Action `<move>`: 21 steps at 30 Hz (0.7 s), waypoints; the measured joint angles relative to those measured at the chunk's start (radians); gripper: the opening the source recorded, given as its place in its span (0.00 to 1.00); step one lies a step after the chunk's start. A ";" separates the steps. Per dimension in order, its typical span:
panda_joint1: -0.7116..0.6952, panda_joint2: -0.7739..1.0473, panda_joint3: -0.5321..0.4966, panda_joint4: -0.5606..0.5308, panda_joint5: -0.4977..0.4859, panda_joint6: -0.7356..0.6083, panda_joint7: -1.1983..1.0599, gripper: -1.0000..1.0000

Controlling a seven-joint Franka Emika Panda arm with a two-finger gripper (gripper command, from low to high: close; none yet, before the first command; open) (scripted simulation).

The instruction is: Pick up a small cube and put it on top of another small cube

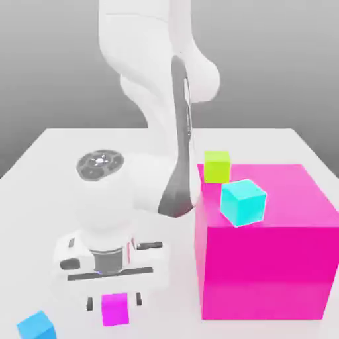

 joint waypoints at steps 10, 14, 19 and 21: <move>0.021 -0.162 -0.031 -0.034 -0.047 -0.129 0.035 0.00; -0.003 -0.273 -0.038 -0.060 -0.035 -0.229 0.005 0.00; 0.067 -0.452 -0.002 -0.087 -0.049 -0.381 -0.019 0.00; 0.088 -0.525 0.012 -0.097 -0.050 -0.442 -0.032 0.00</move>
